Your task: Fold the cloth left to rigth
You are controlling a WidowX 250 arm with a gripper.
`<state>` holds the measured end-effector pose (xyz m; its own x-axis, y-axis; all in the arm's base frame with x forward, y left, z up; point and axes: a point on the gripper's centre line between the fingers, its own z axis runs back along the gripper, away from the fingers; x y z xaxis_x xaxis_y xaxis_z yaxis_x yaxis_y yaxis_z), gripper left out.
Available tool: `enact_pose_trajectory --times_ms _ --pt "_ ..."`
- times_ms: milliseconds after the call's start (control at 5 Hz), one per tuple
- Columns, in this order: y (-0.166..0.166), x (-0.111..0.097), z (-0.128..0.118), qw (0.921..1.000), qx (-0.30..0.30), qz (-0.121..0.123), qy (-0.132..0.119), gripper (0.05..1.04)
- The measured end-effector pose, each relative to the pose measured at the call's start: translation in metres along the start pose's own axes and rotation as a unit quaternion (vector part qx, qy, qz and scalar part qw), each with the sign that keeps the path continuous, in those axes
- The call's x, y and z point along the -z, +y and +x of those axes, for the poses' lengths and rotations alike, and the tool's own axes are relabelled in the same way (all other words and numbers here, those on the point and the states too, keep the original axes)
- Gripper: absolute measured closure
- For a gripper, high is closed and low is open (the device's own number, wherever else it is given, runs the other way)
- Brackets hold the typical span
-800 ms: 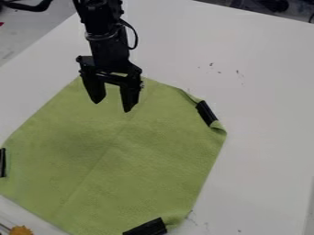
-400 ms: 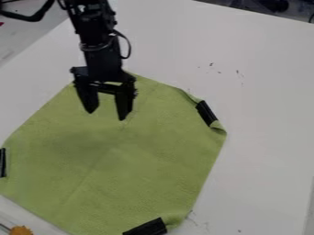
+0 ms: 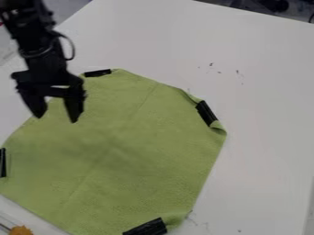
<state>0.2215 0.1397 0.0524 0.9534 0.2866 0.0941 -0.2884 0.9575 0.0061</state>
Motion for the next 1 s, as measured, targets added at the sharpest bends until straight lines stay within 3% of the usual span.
enact_pose_trajectory --times_ms 200,600,1000 --pt "0.024 0.012 -0.032 0.9993 -0.026 0.013 0.023 0.082" --pt "0.042 0.013 -0.069 0.9966 -0.042 0.063 0.032 0.082" --pt "0.055 0.024 -0.078 0.9954 -0.045 0.069 0.049 0.082"
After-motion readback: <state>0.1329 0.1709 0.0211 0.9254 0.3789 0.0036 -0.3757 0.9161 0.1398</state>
